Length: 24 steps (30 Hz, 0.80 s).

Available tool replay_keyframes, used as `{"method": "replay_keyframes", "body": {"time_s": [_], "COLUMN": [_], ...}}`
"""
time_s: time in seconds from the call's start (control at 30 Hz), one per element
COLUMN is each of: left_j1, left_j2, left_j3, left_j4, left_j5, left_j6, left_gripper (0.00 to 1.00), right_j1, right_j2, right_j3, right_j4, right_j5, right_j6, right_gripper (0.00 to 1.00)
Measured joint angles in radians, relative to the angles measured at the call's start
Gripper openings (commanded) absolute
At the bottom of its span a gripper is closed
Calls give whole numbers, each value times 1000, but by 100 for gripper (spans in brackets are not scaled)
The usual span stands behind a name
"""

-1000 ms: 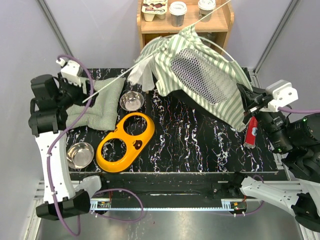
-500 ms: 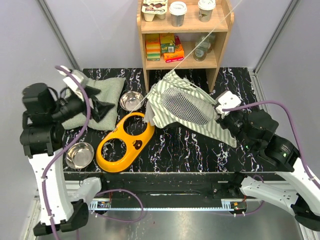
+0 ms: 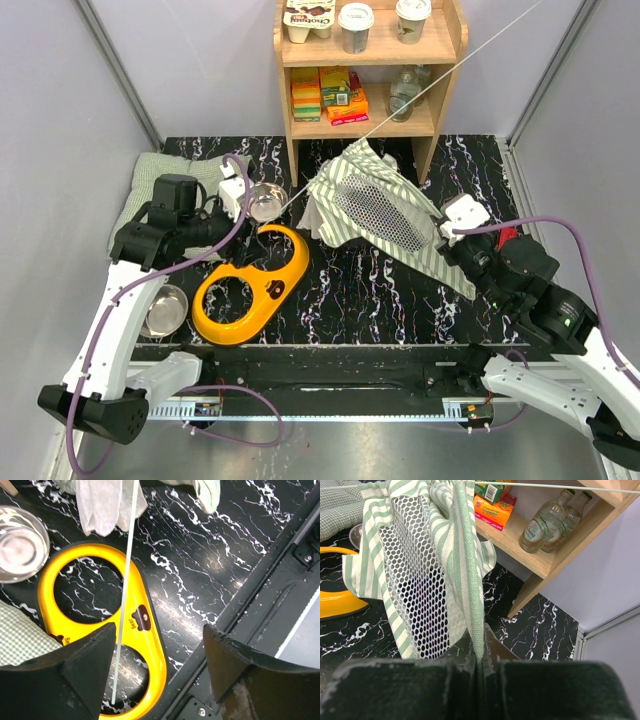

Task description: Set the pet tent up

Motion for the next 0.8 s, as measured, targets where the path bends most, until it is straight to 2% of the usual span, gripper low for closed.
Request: {"method": "replay_keyframes", "body": {"time_s": [0.1, 0.27, 0.3, 0.33, 0.43, 0.47, 0.53, 0.6, 0.63, 0.67, 0.73, 0.8], "left_j1": [0, -1, -1, -1, -1, -1, -1, -8, -10, -10, -11, -23], "left_j2": [0, 26, 37, 50, 77, 80, 83, 81, 80, 78, 68, 47], "left_j3": [-10, -46, -51, -56, -69, -72, -76, -75, -75, -76, -76, -80], "left_j4": [41, 76, 78, 84, 95, 99, 105, 115, 119, 124, 134, 151], "left_j5": [-6, -11, -13, -22, -46, -49, -47, -35, -31, -30, -37, -51], "left_j6": [5, 19, 23, 26, 38, 37, 39, 36, 27, 16, -12, -47], "left_gripper": [58, 57, 53, 44, 4, 0, 0, 0, 0, 0, 0, 0], "right_j1": [0, 0, 0, 0, 0, 0, 0, 0, 0, 0, 0, 0], "right_j2": [-8, -21, -21, -20, -16, -14, -10, 3, 13, 27, 72, 128], "right_j3": [-9, -22, -22, -23, -24, -25, -25, -25, -24, -21, -1, 37], "right_j4": [6, 8, 8, 8, 10, 11, 15, 16, 19, 19, 9, -23], "right_j5": [1, 2, 2, 2, 2, 2, 6, 26, 41, 63, 105, 130], "right_j6": [3, 9, 11, 12, 17, 20, 27, 42, 55, 74, 119, 172], "right_gripper": [0, 0, 0, 0, 0, 0, 2, 38, 61, 76, 97, 99]}}
